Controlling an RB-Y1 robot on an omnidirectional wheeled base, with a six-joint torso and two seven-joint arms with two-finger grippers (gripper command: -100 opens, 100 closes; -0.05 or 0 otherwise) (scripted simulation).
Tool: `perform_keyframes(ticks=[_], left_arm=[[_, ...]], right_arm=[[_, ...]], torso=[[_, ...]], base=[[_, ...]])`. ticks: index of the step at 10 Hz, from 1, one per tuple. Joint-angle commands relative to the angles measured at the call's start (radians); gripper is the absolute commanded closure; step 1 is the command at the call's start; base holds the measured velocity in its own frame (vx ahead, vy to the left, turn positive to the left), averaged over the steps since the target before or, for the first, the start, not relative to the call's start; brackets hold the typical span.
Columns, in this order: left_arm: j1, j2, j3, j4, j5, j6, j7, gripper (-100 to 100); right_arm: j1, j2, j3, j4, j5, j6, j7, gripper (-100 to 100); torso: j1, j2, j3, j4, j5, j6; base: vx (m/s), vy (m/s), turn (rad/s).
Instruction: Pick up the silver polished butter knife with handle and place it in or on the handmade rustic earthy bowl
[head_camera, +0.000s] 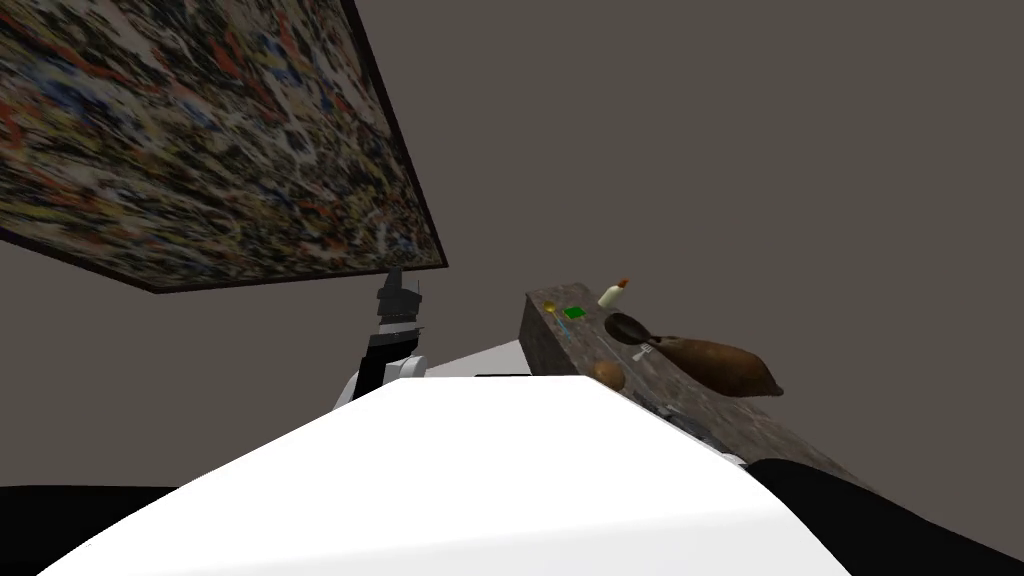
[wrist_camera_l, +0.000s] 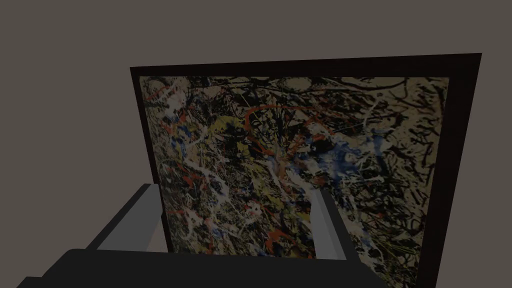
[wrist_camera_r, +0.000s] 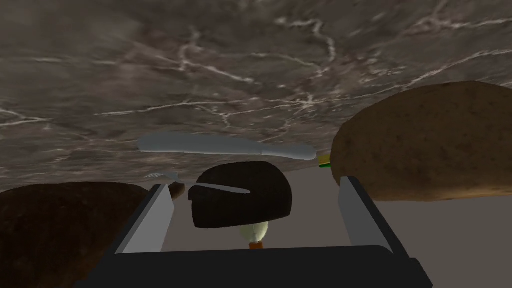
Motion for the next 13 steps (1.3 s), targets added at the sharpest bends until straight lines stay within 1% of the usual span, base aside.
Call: perform_keyframes(ticks=[1,3,5,6,7,10,11,12,13], left_arm=[[0.000,0.000,0.000,0.000,0.000,0.000,0.000,0],[0.000,0.000,0.000,0.000,0.000,0.000,0.000,0],[0.000,0.000,0.000,0.000,0.000,0.000,0.000,0],[0.000,0.000,0.000,0.000,0.000,0.000,0.000,0],[0.000,0.000,0.000,0.000,0.000,0.000,0.000,0],[0.000,0.000,0.000,0.000,0.000,0.000,0.000,0],[0.000,0.000,0.000,0.000,0.000,0.000,0.000,0],[0.000,0.000,0.000,0.000,0.000,0.000,0.000,0],[0.000,0.000,0.000,0.000,0.000,0.000,0.000,0]], right_arm=[[0.050,-0.043,-0.012,0.016,0.043,-0.003,0.010,-100],[0.104,-0.087,-0.018,0.029,0.094,-0.004,0.023,-100],[0.148,-0.125,-0.019,0.038,0.139,-0.008,0.035,-100],[0.148,-0.125,-0.019,0.038,0.139,-0.008,0.035,-100],[0.182,-0.156,-0.018,0.045,0.177,-0.014,0.046,-100],[0.227,-0.201,-0.007,0.047,0.239,-0.032,0.065,-100],[0.218,-0.194,-0.010,0.047,0.225,-0.025,0.058,-100],[0.219,-0.196,-0.010,0.047,0.228,-0.028,0.060,0],[0.186,-0.186,0.011,0.076,0.227,-0.027,0.069,-100]], torso=[[0.000,0.000,0.000,0.000,0.000,0.000],[-0.001,-0.001,0.000,0.000,0.000,0.000],[-0.001,-0.002,-0.001,0.000,0.000,0.000],[-0.001,-0.003,-0.001,0.000,0.000,0.000],[0.001,-0.002,-0.001,0.000,0.000,0.001],[-0.001,-0.004,-0.002,-0.001,0.000,0.000],[-0.001,-0.006,-0.003,-0.001,0.000,0.000],[0.001,-0.005,-0.003,-0.001,0.000,0.002],[0.003,-0.003,-0.002,-0.001,0.001,0.002]], base=[[-0.009,-0.061,0.385],[0.002,-0.071,0.326],[0.015,-0.067,0.290],[0.009,-0.044,0.082],[0.012,-0.032,0.276],[0.042,-0.068,0.304],[0.031,-0.038,0.066],[0.005,-0.008,-0.009],[0.003,0.000,0.084]])
